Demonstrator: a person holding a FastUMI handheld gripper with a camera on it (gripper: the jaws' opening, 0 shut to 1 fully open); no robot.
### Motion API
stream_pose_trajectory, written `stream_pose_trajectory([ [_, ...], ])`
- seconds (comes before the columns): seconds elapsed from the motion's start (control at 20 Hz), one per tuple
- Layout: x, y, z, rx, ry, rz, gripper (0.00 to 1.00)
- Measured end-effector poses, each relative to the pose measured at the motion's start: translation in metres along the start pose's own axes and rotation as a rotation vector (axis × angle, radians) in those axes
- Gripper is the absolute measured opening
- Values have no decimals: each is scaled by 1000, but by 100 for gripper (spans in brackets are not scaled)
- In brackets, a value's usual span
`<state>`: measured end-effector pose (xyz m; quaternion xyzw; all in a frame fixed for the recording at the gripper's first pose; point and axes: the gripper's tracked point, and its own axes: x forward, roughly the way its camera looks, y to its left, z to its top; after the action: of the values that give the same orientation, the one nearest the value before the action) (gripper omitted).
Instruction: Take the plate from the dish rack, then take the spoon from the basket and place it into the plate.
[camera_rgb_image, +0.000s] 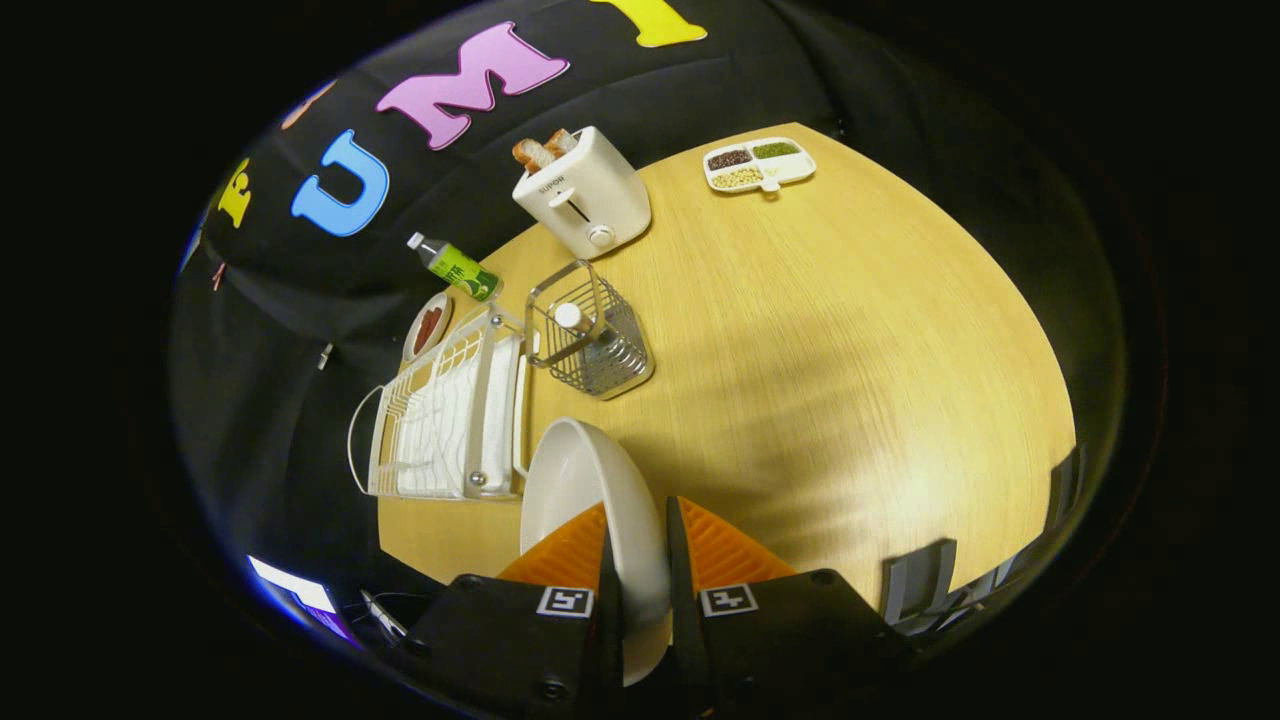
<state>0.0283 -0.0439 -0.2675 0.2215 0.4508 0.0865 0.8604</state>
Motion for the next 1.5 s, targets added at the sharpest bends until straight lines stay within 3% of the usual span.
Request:
stream_pose_trajectory([
  [0.45,53,-20,5,21,97,112,24],
  [0.7,55,-38,3,-106,67,64,35],
  [0.8,45,-27,15,-170,2,88,70],
  [0.9,35,-18,37,-288,-105,90,97],
  [1.2,0,41,112,-460,-459,178,99],
  [1.45,19,63,130,-561,-528,202,95],
  [1.5,23,64,132,-575,-536,200,90],
])
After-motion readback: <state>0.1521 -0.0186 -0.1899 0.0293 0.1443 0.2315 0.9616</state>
